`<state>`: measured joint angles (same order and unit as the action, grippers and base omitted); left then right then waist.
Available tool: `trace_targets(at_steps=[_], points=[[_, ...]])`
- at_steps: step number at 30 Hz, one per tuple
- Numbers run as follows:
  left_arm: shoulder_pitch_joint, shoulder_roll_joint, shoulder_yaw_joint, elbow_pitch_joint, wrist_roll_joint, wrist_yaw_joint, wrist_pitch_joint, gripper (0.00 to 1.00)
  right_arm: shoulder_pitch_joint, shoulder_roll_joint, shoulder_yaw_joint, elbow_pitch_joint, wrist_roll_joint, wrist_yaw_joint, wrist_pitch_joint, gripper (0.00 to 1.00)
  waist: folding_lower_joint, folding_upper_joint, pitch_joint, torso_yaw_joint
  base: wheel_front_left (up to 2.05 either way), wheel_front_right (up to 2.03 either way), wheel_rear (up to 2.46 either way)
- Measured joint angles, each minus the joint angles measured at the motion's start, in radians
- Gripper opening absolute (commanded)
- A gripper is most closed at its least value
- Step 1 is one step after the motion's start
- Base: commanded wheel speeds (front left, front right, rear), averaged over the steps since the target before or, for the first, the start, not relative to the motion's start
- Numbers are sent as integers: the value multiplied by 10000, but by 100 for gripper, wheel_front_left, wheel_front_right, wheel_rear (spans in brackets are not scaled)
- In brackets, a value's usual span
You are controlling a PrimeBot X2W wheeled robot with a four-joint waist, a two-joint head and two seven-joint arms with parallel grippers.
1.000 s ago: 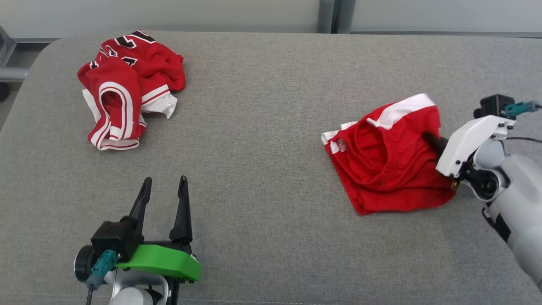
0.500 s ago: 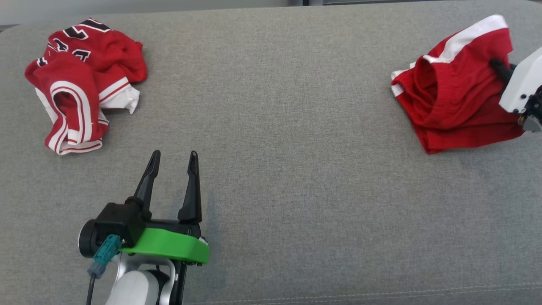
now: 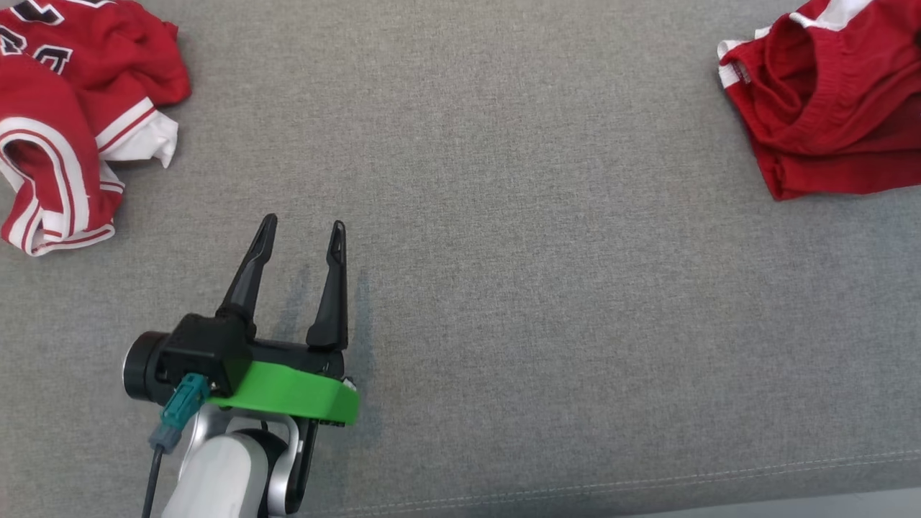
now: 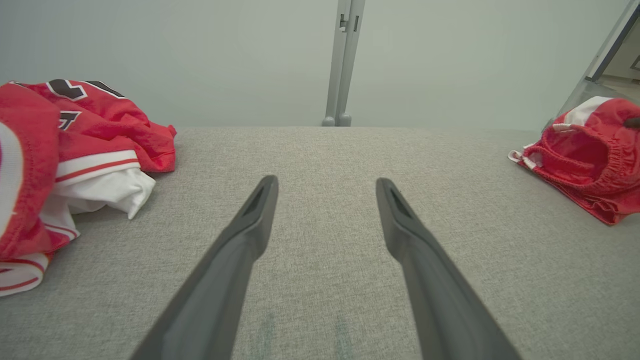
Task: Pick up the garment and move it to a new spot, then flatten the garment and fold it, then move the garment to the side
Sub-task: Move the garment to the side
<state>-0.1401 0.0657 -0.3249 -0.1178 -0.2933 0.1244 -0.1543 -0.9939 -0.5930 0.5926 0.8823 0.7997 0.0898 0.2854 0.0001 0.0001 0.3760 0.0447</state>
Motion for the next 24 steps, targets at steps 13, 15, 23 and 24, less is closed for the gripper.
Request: trace_targets(at_steps=[13,15,23,24], points=[[-361,205,-330,-777,435,-8,408,100,-117,-387,-184,717,-291,-654,-790,0,0,0,730,-199,0,0,0],[-394,244,-332,-918,525,-8,497,100,-162,-372,-88,717,-500,-671,-1022,0,0,0,801,-214,0,0,0],[-544,370,-389,-1212,692,-8,757,100,-400,-353,364,779,-1356,-1003,-1879,0,0,0,1091,-237,0,0,0],[-545,374,-389,-1214,694,-8,761,100,-404,-311,362,819,-1373,-1097,-2033,0,-1,0,1111,-236,0,0,0]])
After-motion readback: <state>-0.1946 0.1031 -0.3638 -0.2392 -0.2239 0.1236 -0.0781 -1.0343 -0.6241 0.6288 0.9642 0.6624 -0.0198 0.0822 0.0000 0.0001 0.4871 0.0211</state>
